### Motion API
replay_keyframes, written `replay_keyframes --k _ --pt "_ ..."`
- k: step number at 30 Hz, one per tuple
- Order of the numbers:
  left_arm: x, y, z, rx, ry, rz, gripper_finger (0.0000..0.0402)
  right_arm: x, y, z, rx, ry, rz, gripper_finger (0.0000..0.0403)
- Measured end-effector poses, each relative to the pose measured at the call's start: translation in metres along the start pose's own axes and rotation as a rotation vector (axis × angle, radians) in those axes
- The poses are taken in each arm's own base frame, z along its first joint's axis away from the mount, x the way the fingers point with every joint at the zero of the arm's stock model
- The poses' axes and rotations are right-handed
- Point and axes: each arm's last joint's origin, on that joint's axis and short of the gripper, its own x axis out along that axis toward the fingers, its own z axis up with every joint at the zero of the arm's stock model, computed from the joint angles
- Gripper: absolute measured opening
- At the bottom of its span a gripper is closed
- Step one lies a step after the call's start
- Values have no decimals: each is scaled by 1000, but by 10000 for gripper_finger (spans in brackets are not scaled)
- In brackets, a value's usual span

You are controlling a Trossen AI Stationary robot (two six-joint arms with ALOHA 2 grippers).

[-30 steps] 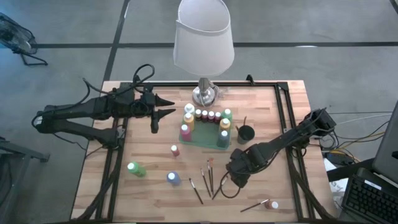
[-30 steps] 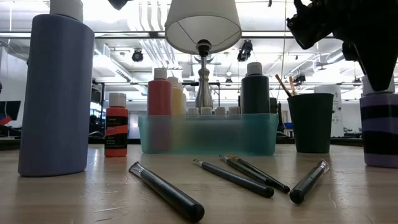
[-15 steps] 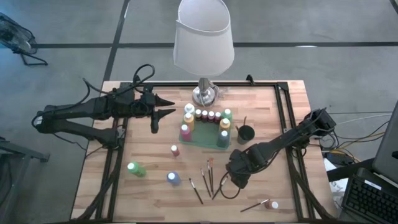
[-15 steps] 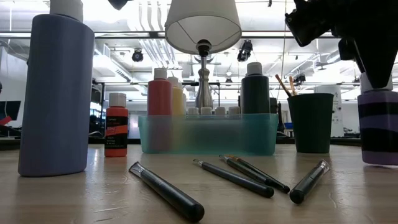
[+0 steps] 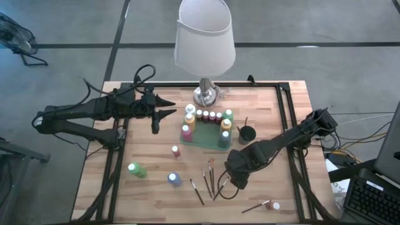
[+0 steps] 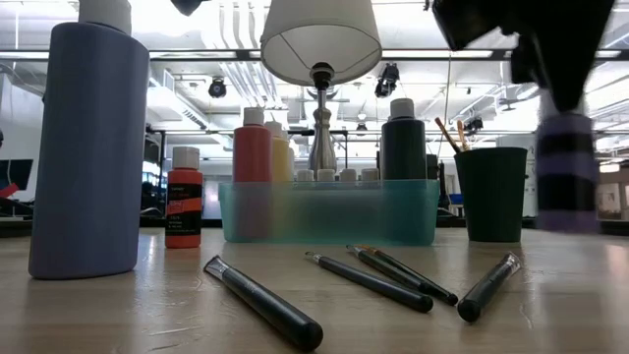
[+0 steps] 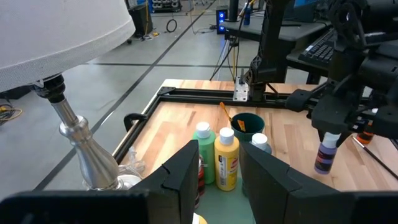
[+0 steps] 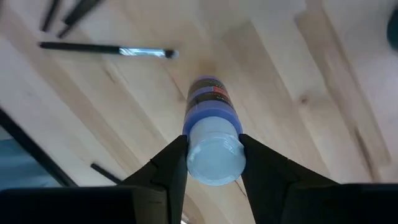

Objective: Pick & Place Paint Supplies
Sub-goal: Put the blue paint bottle into the green bin

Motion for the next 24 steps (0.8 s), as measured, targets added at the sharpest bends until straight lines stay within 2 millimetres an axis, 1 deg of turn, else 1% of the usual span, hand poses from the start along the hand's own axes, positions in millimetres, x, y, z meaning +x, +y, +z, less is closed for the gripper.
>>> replay_keyframes --k 2,5,9,16,22,24 --pt "0 0 0 0 0 0 122 -6 1 5 -30 -17 17 125" --pt "0 0 0 0 -3 0 122 -16 0 16 -75 -46 45 116" --pt "0 0 2 -2 -21 1 122 -34 -2 34 -139 -100 91 113" --pt "0 0 3 -3 -29 1 122 -74 -14 70 -197 -234 159 116" --pt "0 0 3 -3 -29 1 122 -112 -27 95 -241 -393 173 114" --pt "0 0 3 -3 -29 1 122 -122 -33 103 -243 -437 180 114"
